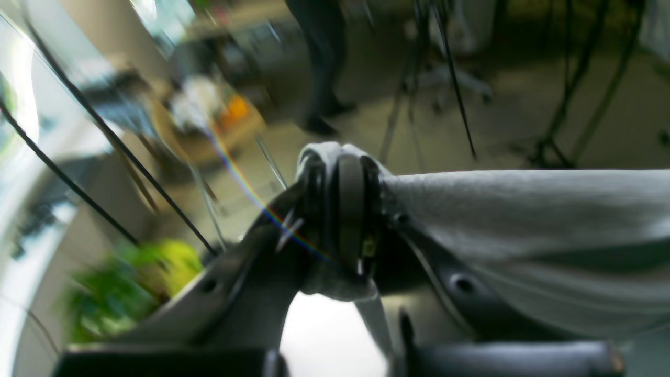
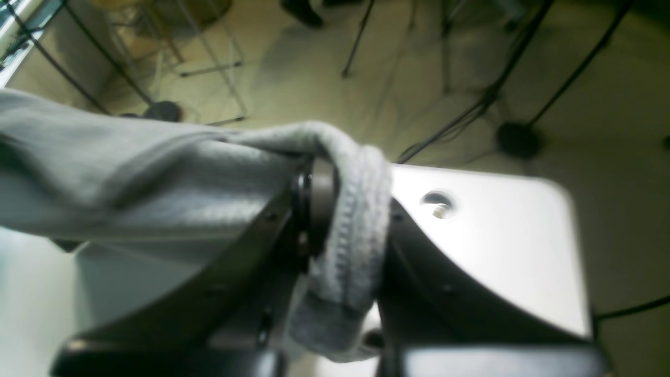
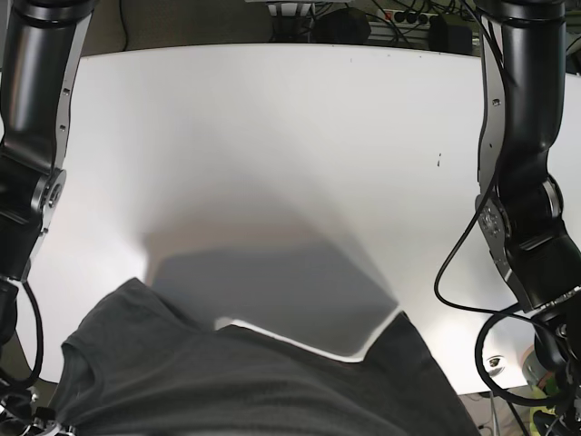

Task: Fold the T-shirt properly
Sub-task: 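Raise the shirt high with both grippers and swing it down flat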

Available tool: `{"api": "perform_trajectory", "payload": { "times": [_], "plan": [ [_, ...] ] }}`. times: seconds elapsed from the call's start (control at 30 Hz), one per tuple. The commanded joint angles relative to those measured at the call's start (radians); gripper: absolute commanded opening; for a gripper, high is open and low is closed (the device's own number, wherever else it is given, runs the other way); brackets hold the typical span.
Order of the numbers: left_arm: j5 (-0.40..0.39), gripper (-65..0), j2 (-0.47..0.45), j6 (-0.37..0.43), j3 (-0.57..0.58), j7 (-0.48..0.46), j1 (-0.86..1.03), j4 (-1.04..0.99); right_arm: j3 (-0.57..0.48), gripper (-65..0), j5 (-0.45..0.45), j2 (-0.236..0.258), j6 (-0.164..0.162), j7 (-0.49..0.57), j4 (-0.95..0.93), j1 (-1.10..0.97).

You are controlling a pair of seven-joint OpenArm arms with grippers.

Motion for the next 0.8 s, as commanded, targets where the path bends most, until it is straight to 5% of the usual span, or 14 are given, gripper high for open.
{"api": "perform_trajectory", "payload": {
  "times": [0.0,0.27,0.53,0.77],
  "plan": [
    [-0.015,-65.0,-0.006,0.003,0.003,0.000,-0.055,0.047,0.017,-62.9,0.008,0.012,0.006,-0.028,0.044,0.066],
    [-0.021,-65.0,-0.026,0.003,0.001,0.130,0.050,0.292,0.053,-62.9,0.010,0.055,0.006,-0.072,0.205,-0.029],
    [-0.022,-65.0,-0.025,0.001,-0.002,0.241,0.308,0.569,0.217,-62.9,0.142,0.069,0.006,-0.092,0.292,-0.331],
    [-0.021,-65.0,-0.025,-0.059,-0.006,0.252,0.587,0.742,0.343,-62.9,0.182,0.037,0.006,-0.092,0.457,-0.608]
  ]
}}
